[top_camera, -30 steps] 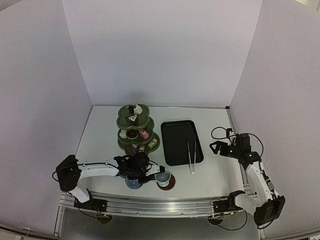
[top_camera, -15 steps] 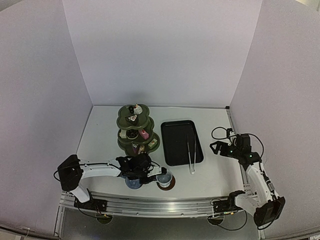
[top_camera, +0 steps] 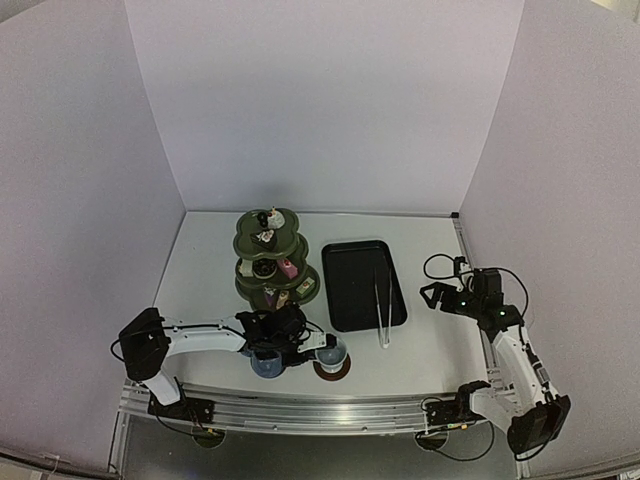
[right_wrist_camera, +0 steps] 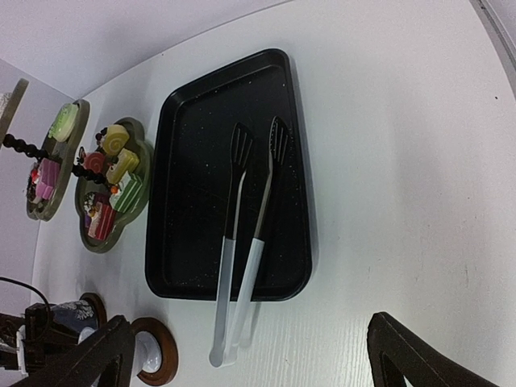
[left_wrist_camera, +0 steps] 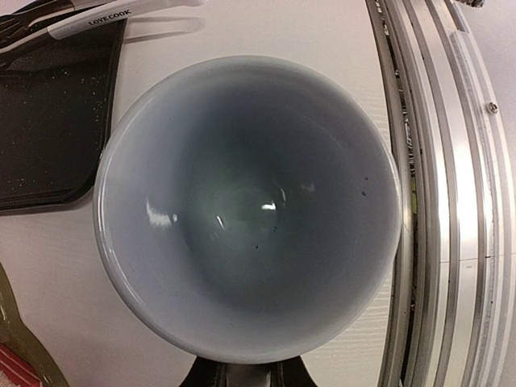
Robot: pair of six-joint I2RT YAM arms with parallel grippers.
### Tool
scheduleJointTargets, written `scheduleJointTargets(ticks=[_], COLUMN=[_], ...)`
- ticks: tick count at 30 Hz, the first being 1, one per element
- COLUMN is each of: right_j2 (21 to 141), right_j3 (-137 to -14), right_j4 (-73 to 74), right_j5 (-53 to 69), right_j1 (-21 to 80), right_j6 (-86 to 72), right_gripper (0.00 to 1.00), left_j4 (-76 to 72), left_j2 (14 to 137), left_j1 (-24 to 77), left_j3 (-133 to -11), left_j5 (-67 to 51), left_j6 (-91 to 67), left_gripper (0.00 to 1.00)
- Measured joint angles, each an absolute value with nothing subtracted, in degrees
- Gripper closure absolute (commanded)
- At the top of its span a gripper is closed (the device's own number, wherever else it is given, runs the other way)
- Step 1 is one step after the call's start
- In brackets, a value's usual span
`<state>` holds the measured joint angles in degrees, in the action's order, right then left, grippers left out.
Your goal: Serve the afternoon tea
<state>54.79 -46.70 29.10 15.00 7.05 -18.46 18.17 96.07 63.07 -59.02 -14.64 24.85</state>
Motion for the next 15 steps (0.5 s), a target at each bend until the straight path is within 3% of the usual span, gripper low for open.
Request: scheduleJointTargets(ticks=[2,9,15], right_j2=[54.8,54.8,54.8], right_j3=[-46.7,-46.7,-46.7], right_j4=[29.1,29.1,29.1], right_j5=[15.0,15.0,14.2], right_j1=[7.0,7.0,7.0], right_j6=[-18.5,-18.5,-18.3], right_gripper=[0.02,0.02,0.02], left_j4=[18.3,19.6,22.8], left_j2=[96.1,95.7,91.4], left_j1=[63.1,63.1,63.1], left_j3=[-59.0,-59.2,-60.7], left_j5=[-14.6,-12.7,-10.1], left_j6=[25.2,25.8,26.2], left_gripper=[0.44,0.2,0.07])
